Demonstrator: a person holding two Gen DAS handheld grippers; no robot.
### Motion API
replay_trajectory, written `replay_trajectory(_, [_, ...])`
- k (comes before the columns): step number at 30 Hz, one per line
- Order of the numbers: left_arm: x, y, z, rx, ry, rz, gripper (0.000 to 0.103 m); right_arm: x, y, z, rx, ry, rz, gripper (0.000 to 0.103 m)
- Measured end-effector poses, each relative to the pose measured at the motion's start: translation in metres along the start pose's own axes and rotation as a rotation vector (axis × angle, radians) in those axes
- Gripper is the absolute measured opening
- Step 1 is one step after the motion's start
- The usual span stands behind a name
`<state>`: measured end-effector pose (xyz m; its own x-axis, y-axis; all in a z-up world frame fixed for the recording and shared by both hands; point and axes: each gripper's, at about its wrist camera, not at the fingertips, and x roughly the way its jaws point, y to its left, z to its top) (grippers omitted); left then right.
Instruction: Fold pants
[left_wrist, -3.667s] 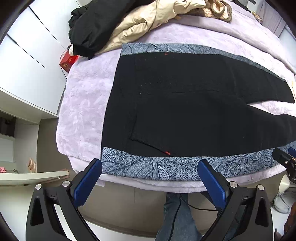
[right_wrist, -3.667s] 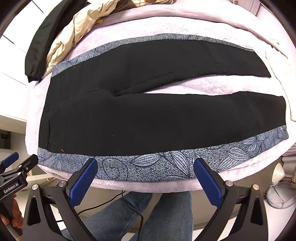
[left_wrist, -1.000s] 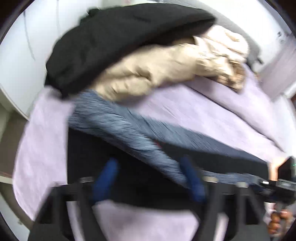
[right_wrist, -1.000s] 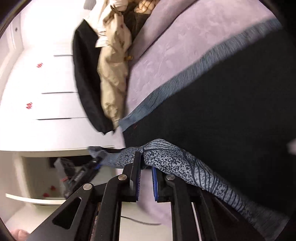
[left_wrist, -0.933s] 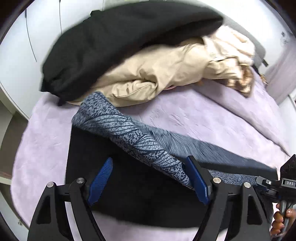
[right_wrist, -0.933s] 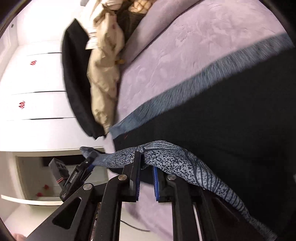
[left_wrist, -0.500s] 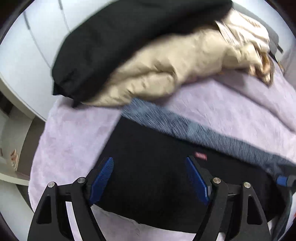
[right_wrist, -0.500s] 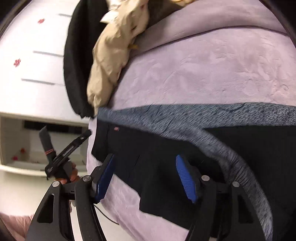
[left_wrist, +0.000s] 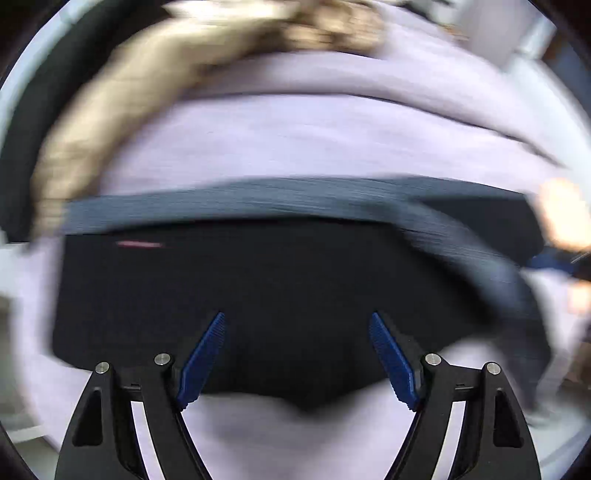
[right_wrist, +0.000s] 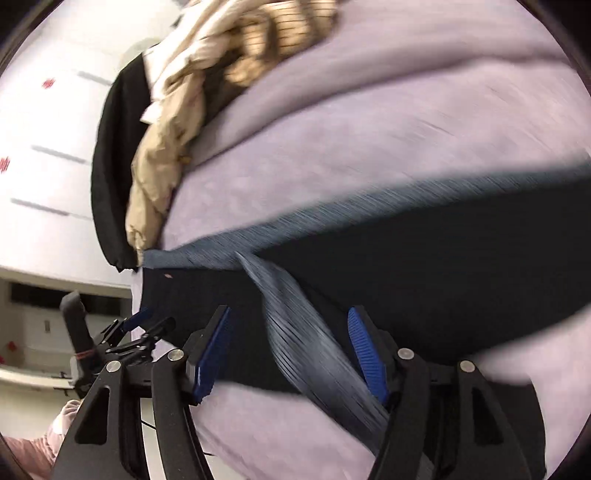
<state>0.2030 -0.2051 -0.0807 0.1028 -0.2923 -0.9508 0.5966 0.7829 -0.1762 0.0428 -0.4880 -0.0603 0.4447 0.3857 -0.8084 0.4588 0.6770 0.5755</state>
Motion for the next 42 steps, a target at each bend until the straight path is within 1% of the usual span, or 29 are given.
replay_trajectory(1, [0.006, -0.028, -0.001, -0.003, 0.027, -0.105, 0.081, -0.014, -0.024, -0.011, 0.049, 0.001, -0.005, 0.069])
replay_trajectory(2, [0.013, -0.05, -0.002, -0.001, 0.053, -0.174, 0.081, -0.029, -0.052, -0.03, 0.113, 0.001, -0.014, 0.069])
replay_trajectory(3, [0.021, -0.069, -0.003, 0.01, 0.074, -0.216, 0.081, -0.039, -0.077, -0.045, 0.159, 0.004, -0.022, 0.069])
replay_trajectory(4, [0.031, -0.092, -0.004, 0.034, 0.095, -0.239, 0.081, -0.047, -0.093, -0.06, 0.203, 0.006, -0.039, 0.069])
replay_trajectory(6, [0.046, -0.122, -0.008, 0.075, 0.127, -0.232, 0.081, -0.054, -0.129, -0.095, 0.293, 0.015, -0.074, 0.069])
replay_trajectory(9, [0.058, -0.148, -0.015, 0.098, 0.158, -0.242, 0.081, -0.069, -0.167, -0.147, 0.414, 0.016, -0.071, 0.069])
replay_trajectory(10, [0.059, -0.157, -0.015, 0.109, 0.161, -0.238, 0.081, -0.07, -0.174, -0.159, 0.445, 0.015, -0.062, 0.069])
replay_trajectory(11, [0.063, -0.158, -0.012, 0.117, 0.16, -0.237, 0.081, -0.068, -0.178, -0.172, 0.484, 0.006, -0.034, 0.069])
replay_trajectory(12, [0.063, -0.163, -0.013, 0.129, 0.153, -0.241, 0.081, -0.064, -0.183, -0.186, 0.527, -0.007, 0.025, 0.069])
replay_trajectory(14, [0.061, -0.177, -0.012, 0.149, 0.142, -0.249, 0.081, -0.056, -0.184, -0.2, 0.569, -0.035, 0.112, 0.068])
replay_trajectory(16, [0.067, -0.174, -0.015, 0.166, 0.152, -0.221, 0.081, -0.05, -0.187, -0.212, 0.601, -0.068, 0.19, 0.064])
replay_trajectory(17, [0.068, -0.175, -0.016, 0.171, 0.15, -0.223, 0.081, -0.045, -0.189, -0.215, 0.605, -0.074, 0.215, 0.063])
replay_trajectory(18, [0.068, -0.177, -0.017, 0.179, 0.144, -0.222, 0.081, -0.042, -0.189, -0.217, 0.601, -0.078, 0.218, 0.062])
replay_trajectory(19, [0.069, -0.18, -0.018, 0.198, 0.138, -0.206, 0.081, -0.039, -0.189, -0.217, 0.604, -0.08, 0.22, 0.054])
replay_trajectory(20, [0.07, -0.182, -0.019, 0.208, 0.134, -0.192, 0.081, -0.035, -0.192, -0.217, 0.622, -0.08, 0.244, 0.045])
replay_trajectory(21, [0.07, -0.184, -0.019, 0.21, 0.126, -0.18, 0.08, -0.035, -0.192, -0.217, 0.631, -0.081, 0.269, 0.019])
replay_trajectory(22, [0.069, -0.183, -0.02, 0.2, 0.114, -0.169, 0.064, -0.037, -0.189, -0.216, 0.622, -0.095, 0.318, 0.011])
replay_trajectory(23, [0.07, -0.183, -0.02, 0.192, 0.121, -0.171, 0.035, -0.046, -0.187, -0.215, 0.607, -0.107, 0.334, 0.011])
replay_trajectory(24, [0.07, -0.181, -0.019, 0.185, 0.139, -0.18, 0.03, -0.055, -0.18, -0.209, 0.58, -0.126, 0.349, 0.011])
replay_trajectory(26, [0.064, -0.178, -0.016, 0.149, 0.125, -0.202, 0.03, -0.072, -0.173, -0.197, 0.554, -0.153, 0.375, 0.011])
replay_trajectory(29, [0.052, -0.182, -0.001, 0.108, 0.094, -0.203, 0.03, -0.095, -0.171, -0.153, 0.511, -0.184, 0.414, 0.011])
replay_trajectory(30, [0.048, -0.184, 0.007, 0.095, 0.08, -0.2, 0.03, -0.101, -0.172, -0.131, 0.488, -0.187, 0.425, 0.011])
replay_trajectory(31, [0.045, -0.188, 0.017, 0.084, 0.063, -0.19, 0.03, -0.109, -0.175, -0.098, 0.447, -0.191, 0.429, 0.011])
replay_trajectory(34, [0.044, -0.203, 0.053, 0.073, 0.017, -0.146, 0.03, -0.129, -0.185, -0.028, 0.359, -0.205, 0.416, 0.011])
replay_trajectory(36, [0.05, -0.21, 0.077, 0.063, -0.006, -0.121, 0.03, -0.133, -0.196, 0.027, 0.322, -0.207, 0.404, 0.011])
replay_trajectory(37, [0.054, -0.213, 0.092, 0.064, -0.022, -0.094, 0.031, -0.129, -0.202, 0.061, 0.296, -0.194, 0.385, 0.011])
replay_trajectory(39, [0.059, -0.214, 0.111, 0.068, -0.047, -0.029, 0.053, -0.118, -0.21, 0.1, 0.249, -0.146, 0.325, 0.011])
replay_trajectory(40, [0.061, -0.212, 0.121, 0.062, -0.06, 0.014, 0.065, -0.108, -0.214, 0.12, 0.22, -0.109, 0.277, 0.015])
replay_trajectory(42, [0.062, -0.21, 0.135, 0.043, -0.08, 0.054, 0.065, -0.082, -0.215, 0.151, 0.152, -0.019, 0.131, 0.015])
